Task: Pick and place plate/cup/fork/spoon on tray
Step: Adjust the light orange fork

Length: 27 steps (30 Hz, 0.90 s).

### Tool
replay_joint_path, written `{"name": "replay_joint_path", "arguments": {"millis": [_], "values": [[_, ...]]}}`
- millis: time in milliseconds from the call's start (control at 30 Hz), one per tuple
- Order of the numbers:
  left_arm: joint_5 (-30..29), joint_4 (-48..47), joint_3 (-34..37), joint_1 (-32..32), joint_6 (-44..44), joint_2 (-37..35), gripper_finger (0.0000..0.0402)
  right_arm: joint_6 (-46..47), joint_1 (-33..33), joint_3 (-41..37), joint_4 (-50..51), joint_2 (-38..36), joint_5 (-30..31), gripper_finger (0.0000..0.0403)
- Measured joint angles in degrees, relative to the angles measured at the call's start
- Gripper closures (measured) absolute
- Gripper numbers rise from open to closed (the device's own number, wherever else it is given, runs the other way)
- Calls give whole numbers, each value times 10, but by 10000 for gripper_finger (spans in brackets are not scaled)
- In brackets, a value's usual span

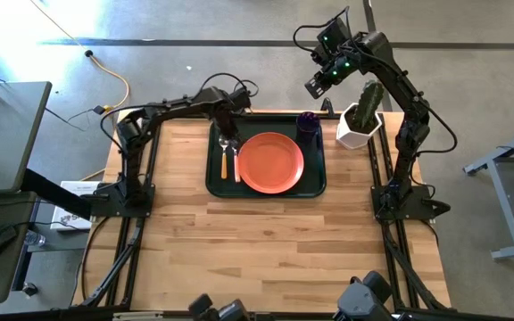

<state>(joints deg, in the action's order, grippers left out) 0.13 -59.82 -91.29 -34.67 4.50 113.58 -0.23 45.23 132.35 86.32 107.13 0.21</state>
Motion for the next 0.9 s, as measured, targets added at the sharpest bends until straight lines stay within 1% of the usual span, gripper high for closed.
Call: {"name": "replay_joint_path", "arguments": {"millis": [100, 167, 267, 467, 667, 900], "values": [[43, -32, 0, 23, 28, -18, 376, 0, 0, 0, 0, 0, 0, 339], [55, -42, 0, 44, 33, -22, 376, 0, 0, 0, 0, 0, 0, 339], [55, -45, 0, 79, 35, -23, 376, 0, 0, 0, 0, 0, 0, 339], [53, -46, 0, 139, 76, -23, 376, 0, 0, 0, 0, 0, 0, 339], [53, -48, 8, 173, 90, -23, 376, 22, -3, 0, 1, 0, 0, 339], [53, -46, 51, 195, 100, -23, 376, 42, -17, 0, 15, 0, -1, 339]]}}
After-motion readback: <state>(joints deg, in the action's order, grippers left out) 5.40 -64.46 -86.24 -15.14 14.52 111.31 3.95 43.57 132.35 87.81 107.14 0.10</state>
